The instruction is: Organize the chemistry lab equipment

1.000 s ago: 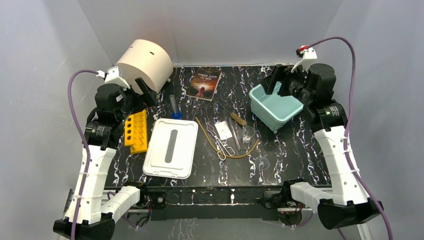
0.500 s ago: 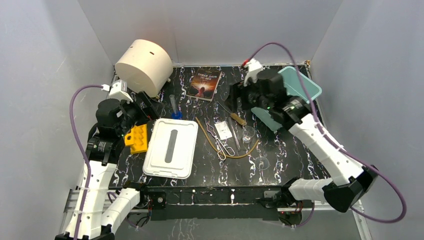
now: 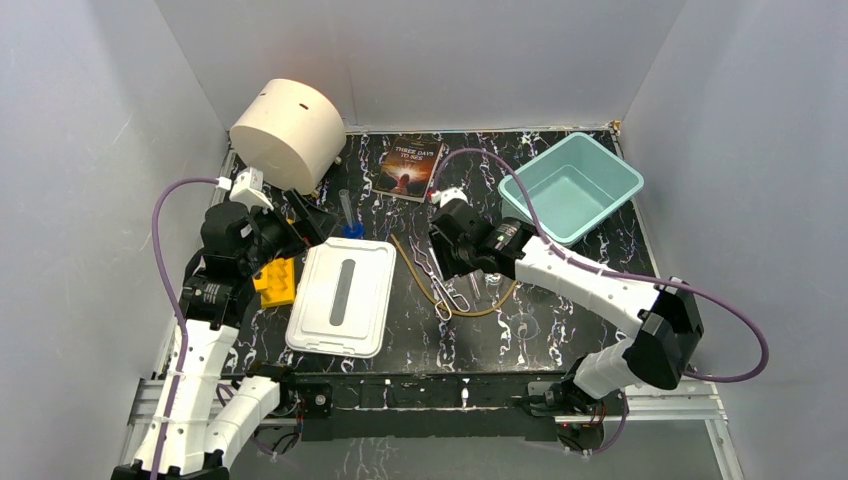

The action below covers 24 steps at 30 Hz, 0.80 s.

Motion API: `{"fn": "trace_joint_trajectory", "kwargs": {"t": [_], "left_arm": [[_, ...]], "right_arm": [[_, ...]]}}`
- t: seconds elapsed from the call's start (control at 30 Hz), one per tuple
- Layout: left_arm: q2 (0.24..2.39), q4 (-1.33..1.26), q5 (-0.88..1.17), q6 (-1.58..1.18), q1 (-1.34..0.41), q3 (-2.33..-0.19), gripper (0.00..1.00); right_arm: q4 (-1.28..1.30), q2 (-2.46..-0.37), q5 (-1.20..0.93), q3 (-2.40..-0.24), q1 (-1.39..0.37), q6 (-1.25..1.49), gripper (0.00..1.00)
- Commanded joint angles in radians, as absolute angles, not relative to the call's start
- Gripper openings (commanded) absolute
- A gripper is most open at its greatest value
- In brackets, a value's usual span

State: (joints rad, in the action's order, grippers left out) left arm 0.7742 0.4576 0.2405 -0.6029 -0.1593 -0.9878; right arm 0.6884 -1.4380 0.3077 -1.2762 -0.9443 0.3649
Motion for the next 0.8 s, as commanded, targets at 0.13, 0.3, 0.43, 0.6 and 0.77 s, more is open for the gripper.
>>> {"fn": "trace_joint_trajectory", "kwargs": {"t": [0.13,0.3,0.43,0.6,0.77], "left_arm": [[0.762,0.476,0.235,-0.623,-0.163,-0.966,0.98],[0.772,0.473,0.235,-0.62,-0.163,-0.97,0.98],[0.781,0.473,0.242,-0.618,-0.163,-0.974,0.98],[0.785,0.474,0.25,-0.625,-0.163,-0.974,0.98],[0.778,0.48,0.261,-0.644,-0.163,-0.981,0.98]], "right_arm": [[0.723,-1.477,0.4,-1.121,-0.949,0.556,0.56],[0.711,-1.496,0.438,-1.065,-0.948,0.687,0.55],[0.702,-1.52,0.491,-1.054,-0.945,0.728,0.57],[0.647,-1.552,0.477,-1.049,-0.911,0.69,0.58],[0.586,-1.566,0.486,-1.044,-0.879,0.671,0.57]]}}
